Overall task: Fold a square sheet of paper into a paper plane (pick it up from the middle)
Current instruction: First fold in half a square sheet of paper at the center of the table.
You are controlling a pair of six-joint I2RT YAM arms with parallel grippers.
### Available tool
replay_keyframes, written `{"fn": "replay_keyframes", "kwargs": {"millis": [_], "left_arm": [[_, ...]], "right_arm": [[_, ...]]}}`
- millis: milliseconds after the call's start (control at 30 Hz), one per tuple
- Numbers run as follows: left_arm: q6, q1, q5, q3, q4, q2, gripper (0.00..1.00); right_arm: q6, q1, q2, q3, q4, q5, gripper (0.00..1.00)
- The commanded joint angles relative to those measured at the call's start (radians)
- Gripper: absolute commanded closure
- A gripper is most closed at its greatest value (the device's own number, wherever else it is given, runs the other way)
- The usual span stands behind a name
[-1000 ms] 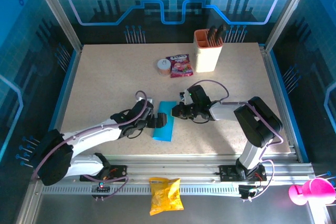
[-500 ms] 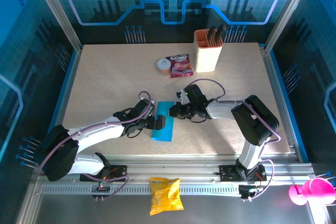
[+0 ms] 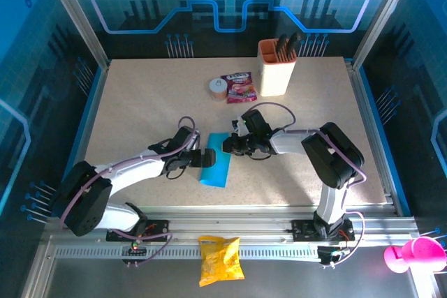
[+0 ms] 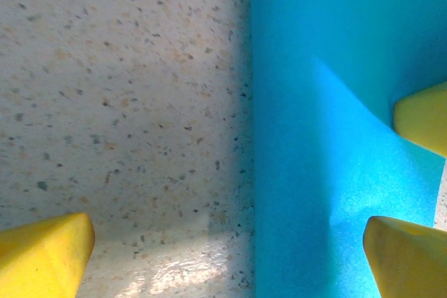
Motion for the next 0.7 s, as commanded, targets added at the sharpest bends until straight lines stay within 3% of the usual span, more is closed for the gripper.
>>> {"fn": "replay_keyframes", "kwargs": {"millis": [0, 567, 667], "left_arm": [[0.02, 0.005, 0.047, 0.008, 0.037, 0.016, 0.0], [0.027, 0.005, 0.02, 0.005, 0.042, 0.078, 0.0], [0.026, 0.005, 0.022, 0.001, 0.048, 0.081, 0.0]], "right_arm": [[0.003, 0.008, 0.03, 0.021, -0.011, -0.001, 0.86], [0.018, 0.009, 0.023, 0.011, 0.007, -0.01, 0.83], [0.02, 0.009, 0.017, 0.01, 0.006, -0.013, 0.77]]}}
